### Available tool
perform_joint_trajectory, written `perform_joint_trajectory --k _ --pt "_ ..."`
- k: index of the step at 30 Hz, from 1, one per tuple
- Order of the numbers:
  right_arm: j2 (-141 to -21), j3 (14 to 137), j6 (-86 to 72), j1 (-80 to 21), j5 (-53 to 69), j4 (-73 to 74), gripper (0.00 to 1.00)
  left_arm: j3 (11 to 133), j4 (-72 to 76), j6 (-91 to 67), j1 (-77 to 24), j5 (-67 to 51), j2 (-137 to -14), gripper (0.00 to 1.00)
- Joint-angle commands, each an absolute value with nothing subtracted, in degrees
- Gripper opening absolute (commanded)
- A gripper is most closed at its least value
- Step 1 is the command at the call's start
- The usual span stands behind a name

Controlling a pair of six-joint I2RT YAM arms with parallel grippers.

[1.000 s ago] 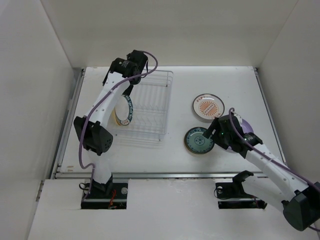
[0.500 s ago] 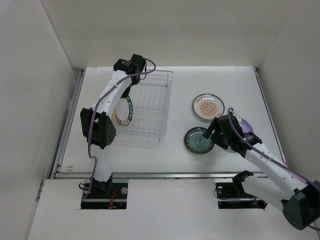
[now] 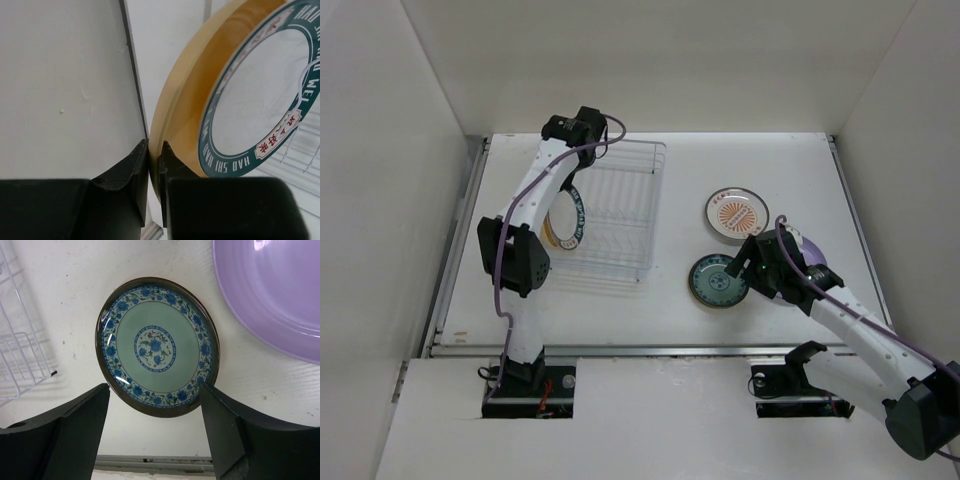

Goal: Unload the plates from the dish rack

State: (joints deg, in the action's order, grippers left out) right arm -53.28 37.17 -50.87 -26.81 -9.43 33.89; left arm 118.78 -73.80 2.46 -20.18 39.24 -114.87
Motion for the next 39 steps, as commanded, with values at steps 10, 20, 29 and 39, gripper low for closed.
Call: perform_joint_trajectory --k 10,20,29,39 --pt "-52.6 43.8 -43.5 -26.8 -7.1 31.2 0.78 130.2 -65.3 13.9 -28.0 61.7 -102.0 0.00" --pt "-53.3 46.5 -41.7 -26.8 -6.3 31.8 0.78 119.9 -72.1 2.6 -20.4 45.0 -103.7 0.00" --pt "-51.1 46.0 -41.7 -26.8 -7.6 33.5 0.78 114.3 -72.1 -4.1 -15.9 31.9 -103.8 0.00" --pt "-53.6 42.8 -43.3 -26.8 2.6 24.0 0.78 102.2 -66.8 -7.2 -18.4 36.2 -99.9 0.00"
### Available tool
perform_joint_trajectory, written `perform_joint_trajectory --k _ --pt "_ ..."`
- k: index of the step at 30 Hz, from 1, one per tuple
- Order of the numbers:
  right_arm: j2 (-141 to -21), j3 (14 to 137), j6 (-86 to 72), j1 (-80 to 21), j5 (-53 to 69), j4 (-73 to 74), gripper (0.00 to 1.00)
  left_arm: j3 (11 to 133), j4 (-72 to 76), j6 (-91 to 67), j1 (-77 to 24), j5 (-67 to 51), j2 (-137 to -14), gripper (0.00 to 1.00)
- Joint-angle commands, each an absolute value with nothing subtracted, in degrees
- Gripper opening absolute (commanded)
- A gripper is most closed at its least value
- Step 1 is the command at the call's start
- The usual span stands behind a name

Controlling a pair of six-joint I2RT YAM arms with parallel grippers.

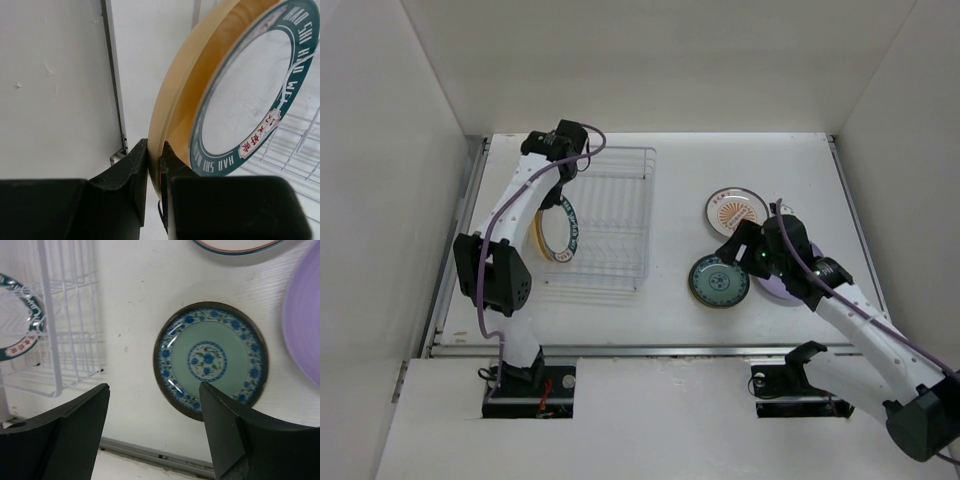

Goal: Unload the plates from the dish rack

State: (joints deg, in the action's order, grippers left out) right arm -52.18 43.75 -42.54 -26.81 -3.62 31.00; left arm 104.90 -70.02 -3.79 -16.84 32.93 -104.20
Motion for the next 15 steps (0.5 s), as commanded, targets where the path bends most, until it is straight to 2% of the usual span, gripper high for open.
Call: perform_joint_trajectory --k 1,7,12,15 --pt "-56.6 42.8 -43.3 -27.6 3.7 20.4 0.78 100.9 -65.4 -6.6 -19.3 37.4 -98.3 0.00" --pt "-72.0 53.5 -41.7 -34.7 3.2 16.6 0.78 96.9 -60.1 -4.6 -24.5 40.4 -94.0 0.00" --pt "-83.4 65.6 -39.0 -39.5 0.0 18.1 0.78 93.3 -52.6 2.3 -29.3 50.1 -89.6 0.00" --pt "-88.3 69.3 -38.5 -40.9 0.0 18.1 0.78 94.0 -54.0 2.3 -30.0 55.5 -90.5 0.00"
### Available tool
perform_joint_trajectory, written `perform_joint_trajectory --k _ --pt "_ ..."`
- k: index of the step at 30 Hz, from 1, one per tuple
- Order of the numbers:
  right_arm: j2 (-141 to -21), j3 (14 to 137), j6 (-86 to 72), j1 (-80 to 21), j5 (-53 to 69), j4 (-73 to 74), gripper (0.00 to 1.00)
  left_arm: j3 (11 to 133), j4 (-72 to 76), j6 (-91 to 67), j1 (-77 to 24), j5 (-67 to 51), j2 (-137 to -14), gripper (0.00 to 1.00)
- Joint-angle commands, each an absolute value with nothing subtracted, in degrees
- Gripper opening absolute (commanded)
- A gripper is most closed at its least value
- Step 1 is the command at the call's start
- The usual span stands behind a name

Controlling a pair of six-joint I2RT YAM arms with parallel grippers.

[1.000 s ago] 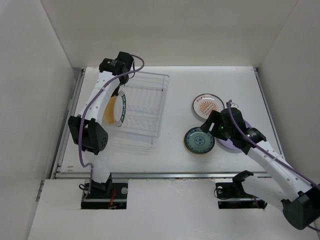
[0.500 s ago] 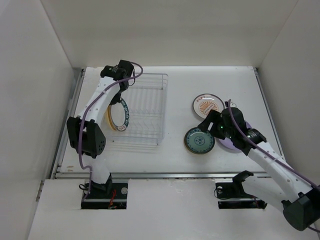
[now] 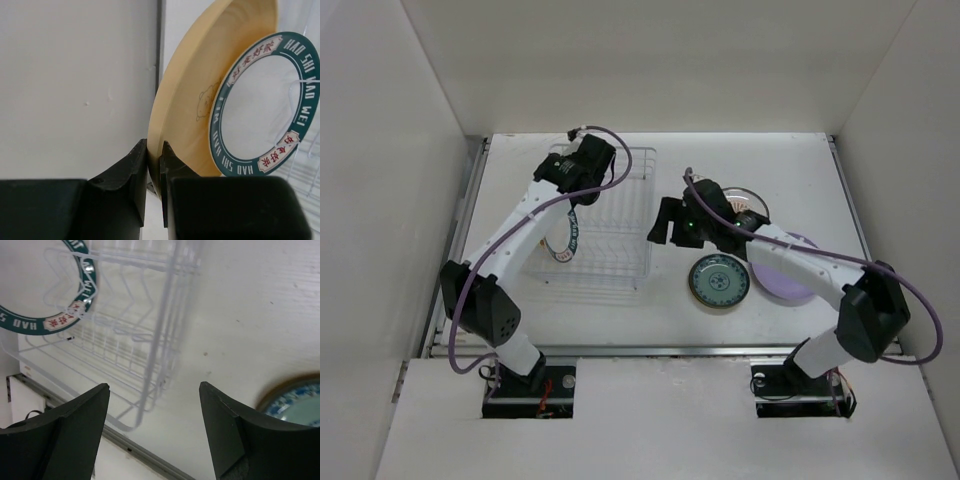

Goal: Unload the plates from the dish rack

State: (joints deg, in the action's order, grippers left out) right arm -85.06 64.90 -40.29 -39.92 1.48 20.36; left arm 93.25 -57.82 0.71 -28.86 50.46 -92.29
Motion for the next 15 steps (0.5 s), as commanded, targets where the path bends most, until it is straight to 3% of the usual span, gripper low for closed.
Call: perform_joint_trajectory --k 1,6,15 --pt "-89.5 70.2 -38.0 -41.5 0.0 18.1 0.78 94.6 -55.9 1.8 -30.0 55.5 -91.3 0.00" --pt "-92.2 73.4 -38.0 -42.5 -0.6 19.3 0.78 99.7 -56.3 3.1 -30.0 60.7 -91.3 0.00" --pt "-82.8 71.8 -37.4 -42.5 -2.4 16.5 0.78 117.0 -48.9 12.3 -30.0 62.8 -90.1 0.00"
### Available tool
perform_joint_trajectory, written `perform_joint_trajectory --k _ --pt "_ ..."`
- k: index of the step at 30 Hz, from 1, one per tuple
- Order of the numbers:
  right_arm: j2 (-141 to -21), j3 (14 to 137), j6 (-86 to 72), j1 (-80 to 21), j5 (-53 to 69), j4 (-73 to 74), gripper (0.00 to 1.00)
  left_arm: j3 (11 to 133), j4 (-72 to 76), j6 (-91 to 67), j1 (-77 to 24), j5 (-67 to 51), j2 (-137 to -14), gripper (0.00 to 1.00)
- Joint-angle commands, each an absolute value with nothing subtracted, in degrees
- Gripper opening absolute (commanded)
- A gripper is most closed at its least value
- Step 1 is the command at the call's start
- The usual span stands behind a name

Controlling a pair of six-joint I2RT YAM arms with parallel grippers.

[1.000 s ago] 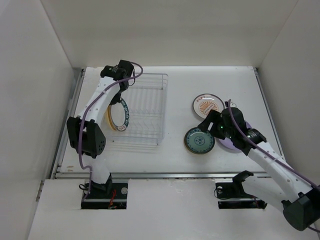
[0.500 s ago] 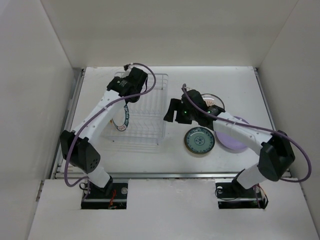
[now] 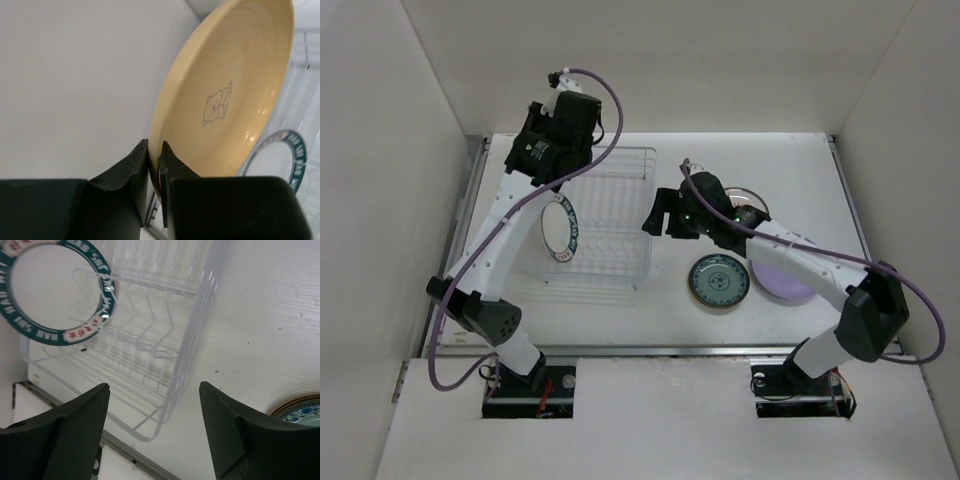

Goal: Unload the plates from the dish rack

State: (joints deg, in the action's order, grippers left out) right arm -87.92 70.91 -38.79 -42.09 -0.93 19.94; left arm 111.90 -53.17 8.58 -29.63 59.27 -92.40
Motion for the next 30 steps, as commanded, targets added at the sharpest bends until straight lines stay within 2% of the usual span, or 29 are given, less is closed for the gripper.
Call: perform_joint_trajectory --k 1,3,5,7,8,11,15,20,24,25,26,27,28,30 --pt "-81.9 71.2 -36.8 -42.5 -1.9 16.5 0.78 119.6 -48.9 12.3 -30.5 60.9 -90.1 0.00" --pt "-79.0 70.5 -36.8 -42.5 -1.8 15.9 0.80 122.5 -51.2 9.8 -30.5 54.9 -89.6 0.00" --pt "-76.5 68.9 -36.8 -42.5 -1.8 14.7 0.80 126.2 -58.0 6.6 -30.5 38.8 -89.6 0.00" --pt "-71.9 67.3 -37.3 -42.5 -2.6 12.8 0.85 126.9 -63.5 3.7 -30.5 26.4 -89.6 0.00" --pt "-70.4 66.5 -37.4 -42.5 -2.6 12.2 0.85 126.9 -65.0 3.7 -30.5 14.2 -90.2 0.00" --pt "-65.7 63.7 -39.4 -42.5 -5.2 11.0 0.89 126.0 -69.3 2.6 -30.5 -4.8 -94.7 0.00" --pt "-63.6 61.9 -42.4 -42.0 -8.6 14.0 0.89 123.4 -68.6 2.5 -30.5 -19.4 -96.7 0.00" --pt "-64.8 60.6 -45.5 -40.8 -15.4 23.8 0.87 124.6 -68.0 3.8 -30.5 -32.4 -97.8 0.00" --pt "-61.6 56.7 -45.5 -40.8 -13.7 20.9 0.65 124.6 -69.2 5.2 -30.5 -38.1 -97.8 0.00" --pt "-60.7 56.7 -46.1 -40.8 -14.4 20.9 0.55 124.1 -69.2 5.8 -30.5 -38.1 -97.8 0.00" --pt "-59.9 56.0 -47.1 -40.8 -16.9 20.9 0.53 124.1 -69.2 5.8 -30.5 -38.1 -97.8 0.00" --pt "-58.0 56.0 -47.7 -40.8 -18.2 23.4 0.53 123.3 -69.2 5.8 -30.0 -38.1 -97.8 0.00" --pt "-57.1 56.0 -47.7 -40.8 -19.2 24.6 0.60 122.8 -68.6 5.8 -30.0 -36.5 -97.3 0.00" --pt "-55.8 57.9 -47.2 -40.8 -21.3 28.8 0.67 120.9 -67.9 5.8 -30.0 -31.0 -96.8 0.00"
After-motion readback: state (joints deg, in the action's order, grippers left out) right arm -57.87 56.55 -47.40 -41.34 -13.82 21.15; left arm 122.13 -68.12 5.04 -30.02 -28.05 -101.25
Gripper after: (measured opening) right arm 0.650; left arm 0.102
